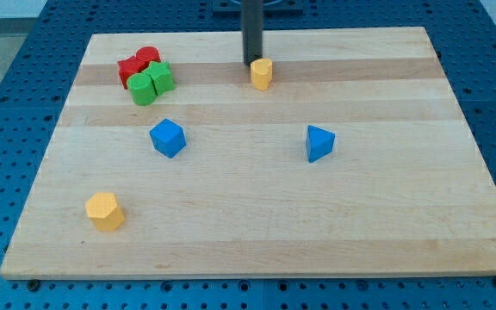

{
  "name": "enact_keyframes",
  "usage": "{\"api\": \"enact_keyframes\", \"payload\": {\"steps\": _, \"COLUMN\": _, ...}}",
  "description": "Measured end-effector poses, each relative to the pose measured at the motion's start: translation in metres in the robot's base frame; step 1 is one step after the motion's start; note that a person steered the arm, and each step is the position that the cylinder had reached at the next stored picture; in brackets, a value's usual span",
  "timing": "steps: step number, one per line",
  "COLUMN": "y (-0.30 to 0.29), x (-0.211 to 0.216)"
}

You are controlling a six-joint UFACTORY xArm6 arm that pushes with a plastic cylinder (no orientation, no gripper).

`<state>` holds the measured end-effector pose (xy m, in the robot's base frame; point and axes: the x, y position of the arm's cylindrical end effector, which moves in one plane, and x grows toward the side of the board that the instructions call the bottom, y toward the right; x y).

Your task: Push the yellow heart closer to the blue triangle

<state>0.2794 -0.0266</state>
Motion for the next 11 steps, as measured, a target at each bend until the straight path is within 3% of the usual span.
{"api": "enact_keyframes", "payload": {"steps": 2, "y": -0.017, "x": 0.071}}
{"api": "enact_keyframes", "payload": {"steps": 6, "y": -0.026, "x": -0.016}}
{"api": "enact_keyframes", "payload": {"steps": 7, "y": 0.029, "x": 0.004}}
{"api": "enact_keyframes", "payload": {"steps": 8, "y": 0.082, "x": 0.064}}
{"api": "enact_keyframes", "payload": {"steps": 9, "y": 0.087, "x": 0.081}}
{"api": "enact_keyframes", "payload": {"steps": 10, "y": 0.089, "x": 0.059}}
{"api": "enact_keyframes", "payload": {"steps": 11, "y": 0.119, "x": 0.066}}
